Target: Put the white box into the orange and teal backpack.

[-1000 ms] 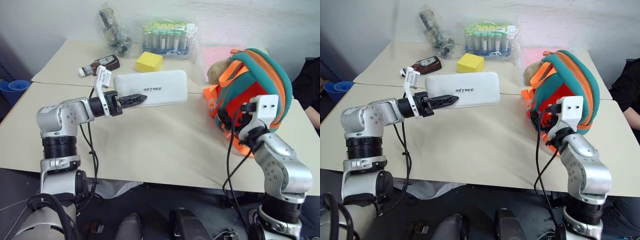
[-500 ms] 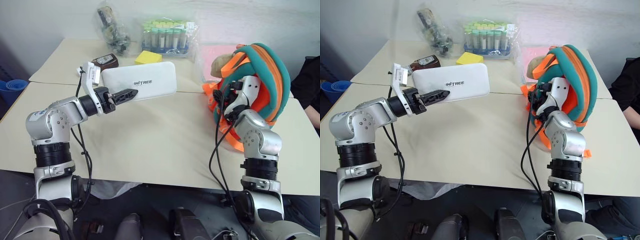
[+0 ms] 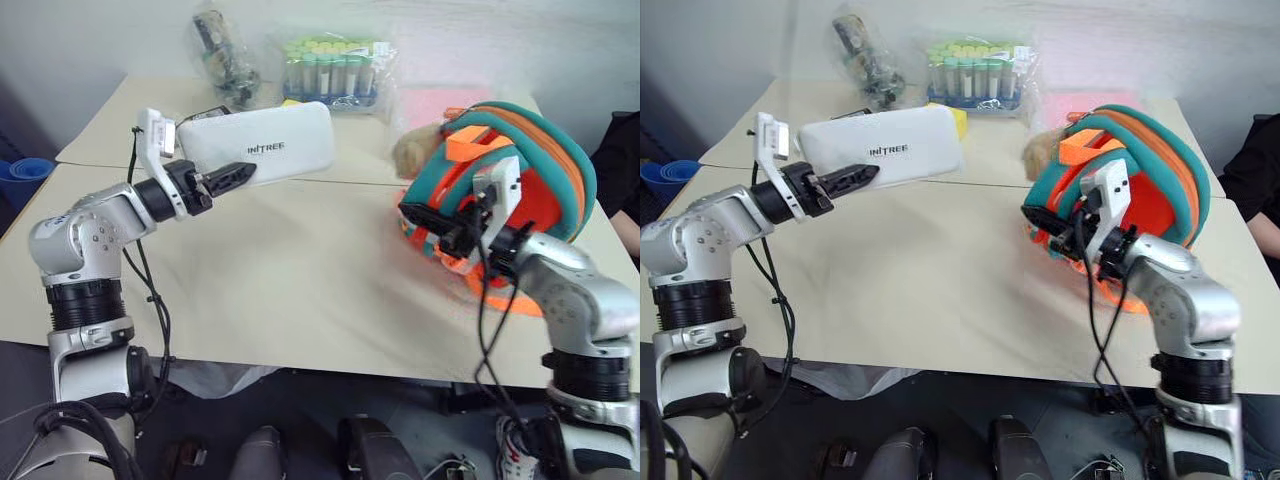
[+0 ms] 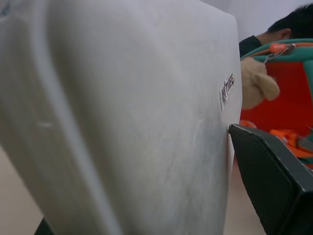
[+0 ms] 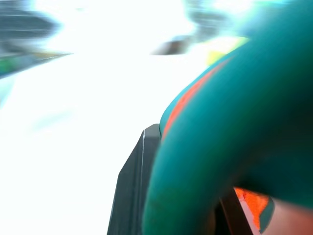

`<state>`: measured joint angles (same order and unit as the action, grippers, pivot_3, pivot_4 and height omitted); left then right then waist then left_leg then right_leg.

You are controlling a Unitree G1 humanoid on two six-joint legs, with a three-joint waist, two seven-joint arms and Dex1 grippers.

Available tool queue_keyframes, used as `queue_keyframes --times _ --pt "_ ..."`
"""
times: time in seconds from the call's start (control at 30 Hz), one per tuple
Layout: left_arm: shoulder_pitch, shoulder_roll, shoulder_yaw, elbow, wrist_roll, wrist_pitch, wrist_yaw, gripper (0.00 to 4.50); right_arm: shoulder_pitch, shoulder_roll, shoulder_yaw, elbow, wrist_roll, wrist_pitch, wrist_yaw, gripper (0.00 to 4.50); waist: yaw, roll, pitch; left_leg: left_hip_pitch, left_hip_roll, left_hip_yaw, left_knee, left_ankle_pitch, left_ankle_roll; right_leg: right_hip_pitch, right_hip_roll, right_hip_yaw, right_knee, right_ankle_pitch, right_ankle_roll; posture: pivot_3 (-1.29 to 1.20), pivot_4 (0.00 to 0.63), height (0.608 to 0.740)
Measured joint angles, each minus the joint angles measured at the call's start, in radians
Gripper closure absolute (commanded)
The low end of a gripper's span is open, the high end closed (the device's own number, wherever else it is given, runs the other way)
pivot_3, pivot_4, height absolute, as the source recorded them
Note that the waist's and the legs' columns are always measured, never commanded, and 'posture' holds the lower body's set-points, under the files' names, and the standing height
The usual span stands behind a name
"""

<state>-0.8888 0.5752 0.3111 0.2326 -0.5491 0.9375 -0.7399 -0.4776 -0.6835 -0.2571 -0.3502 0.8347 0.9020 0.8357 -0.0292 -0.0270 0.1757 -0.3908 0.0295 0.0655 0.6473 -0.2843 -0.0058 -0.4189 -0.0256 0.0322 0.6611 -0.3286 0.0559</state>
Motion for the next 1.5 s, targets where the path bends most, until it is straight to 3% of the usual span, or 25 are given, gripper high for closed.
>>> queue_keyframes --times 0.17,0.37,0.6,0.83,1.1,1.23,1.5 --pt "-0.047 0.027 -0.023 0.047 -0.003 -0.072 -0.087 1.39 0.062 -0.218 -0.122 -0.089 0.298 0.149 0.194 4.48 0.001 -0.002 0.004 0.001 0.001 -0.001 0.0 -0.001 0.001 0.002 0.0 0.0 -0.002 0.0 0.0 0.0 0.15 0.74" --pt "-0.042 0.004 -0.129 0.032 -0.003 -0.148 -0.2 1.39 0.207 -0.331 -0.183 -0.128 0.407 0.191 0.307 4.48 0.002 -0.004 0.005 0.001 0.0 -0.001 0.002 -0.002 0.003 0.004 -0.001 0.0 -0.003 0.0 0.001 0.0 0.15 0.74" --pt "-0.045 0.007 -0.157 0.003 -0.019 -0.172 -0.267 1.39 0.184 -0.334 -0.179 -0.095 0.413 0.187 0.24 4.48 -0.001 -0.004 0.006 0.002 0.001 -0.001 0.002 -0.001 0.002 0.003 0.0 0.0 -0.001 0.0 0.001 0.0 0.15 0.74" --pt "-0.044 0.114 -0.159 -0.031 -0.002 -0.245 -0.335 1.39 0.18 -0.329 -0.178 -0.082 0.415 0.186 0.195 4.48 0.002 -0.004 0.006 0.001 0.0 -0.001 0.002 -0.001 0.002 0.004 -0.001 0.0 -0.002 0.0 0.001 0.0 0.15 0.74" --pt "0.029 0.1 -0.201 -0.109 0.047 -0.352 -0.32 1.39 0.17 -0.317 -0.138 -0.081 0.415 0.166 0.162 4.48 0.004 -0.004 0.006 0.002 0.0 -0.001 0.003 -0.002 0.003 0.004 -0.001 0.0 -0.002 0.0 0.001 0.0 0.15 0.74" --pt "0.002 0.049 -0.202 -0.07 0.082 -0.421 -0.254 1.39 0.178 -0.317 -0.139 -0.087 0.421 0.166 0.16 4.48 0.004 -0.005 0.006 0.001 0.0 -0.001 0.003 -0.001 0.003 0.004 -0.001 0.0 -0.002 0.001 0.002 0.0 0.15 0.74" --pt "-0.02 0.048 -0.197 -0.058 0.081 -0.424 -0.264 1.39 0.215 -0.322 -0.144 -0.099 0.461 0.167 0.184 4.48 0.002 -0.005 0.006 0.001 0.0 -0.001 0.003 -0.002 0.004 0.004 0.0 0.0 -0.003 0.001 0.002 0.0 0.15 0.74"
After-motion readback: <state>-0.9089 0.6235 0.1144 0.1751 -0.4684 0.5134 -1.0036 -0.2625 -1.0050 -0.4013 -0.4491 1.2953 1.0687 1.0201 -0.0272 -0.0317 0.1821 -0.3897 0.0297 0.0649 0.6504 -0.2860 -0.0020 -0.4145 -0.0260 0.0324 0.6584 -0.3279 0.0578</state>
